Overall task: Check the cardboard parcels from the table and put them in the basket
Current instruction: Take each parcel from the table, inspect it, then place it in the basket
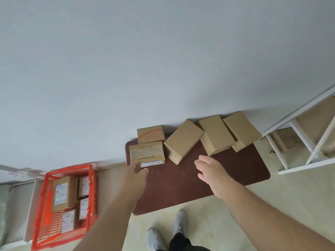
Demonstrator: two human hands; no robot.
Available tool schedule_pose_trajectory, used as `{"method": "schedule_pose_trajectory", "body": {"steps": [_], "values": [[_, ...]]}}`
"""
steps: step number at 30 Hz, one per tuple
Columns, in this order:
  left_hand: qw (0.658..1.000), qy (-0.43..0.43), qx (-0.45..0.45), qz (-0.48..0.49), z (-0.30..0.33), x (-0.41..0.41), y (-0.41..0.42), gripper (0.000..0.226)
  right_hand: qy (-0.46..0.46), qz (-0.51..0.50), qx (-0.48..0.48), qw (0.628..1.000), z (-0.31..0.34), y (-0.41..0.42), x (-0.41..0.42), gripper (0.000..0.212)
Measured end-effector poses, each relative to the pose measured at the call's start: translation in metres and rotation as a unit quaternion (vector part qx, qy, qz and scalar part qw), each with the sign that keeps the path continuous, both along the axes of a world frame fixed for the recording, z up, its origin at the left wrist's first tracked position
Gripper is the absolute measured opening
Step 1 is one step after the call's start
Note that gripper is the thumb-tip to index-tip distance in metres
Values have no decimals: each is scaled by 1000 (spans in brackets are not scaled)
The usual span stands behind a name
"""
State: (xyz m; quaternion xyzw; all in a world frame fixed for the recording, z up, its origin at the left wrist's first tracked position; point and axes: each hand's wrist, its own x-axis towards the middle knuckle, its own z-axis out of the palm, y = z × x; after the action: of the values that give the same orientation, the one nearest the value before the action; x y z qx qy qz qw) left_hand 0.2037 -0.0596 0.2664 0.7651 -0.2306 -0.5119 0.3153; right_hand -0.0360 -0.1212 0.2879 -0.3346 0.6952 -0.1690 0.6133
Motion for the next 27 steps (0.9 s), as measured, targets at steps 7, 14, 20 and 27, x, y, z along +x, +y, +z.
{"method": "schedule_pose_trajectory", "body": {"steps": [7,14,20,27], "values": [[999,36,-1,7,-18,-10,16,54,26,-8,-1,1000,-3,32,-8,59],[997,31,-6,68,-26,-11,40,52,9,54,0,998,-20,29,1,58],[993,-10,12,118,-39,-34,51,54,-19,100,18,995,-51,12,-12,56],[983,-31,15,183,-67,-64,39,54,-36,158,11,987,-88,-22,-38,59]]}}
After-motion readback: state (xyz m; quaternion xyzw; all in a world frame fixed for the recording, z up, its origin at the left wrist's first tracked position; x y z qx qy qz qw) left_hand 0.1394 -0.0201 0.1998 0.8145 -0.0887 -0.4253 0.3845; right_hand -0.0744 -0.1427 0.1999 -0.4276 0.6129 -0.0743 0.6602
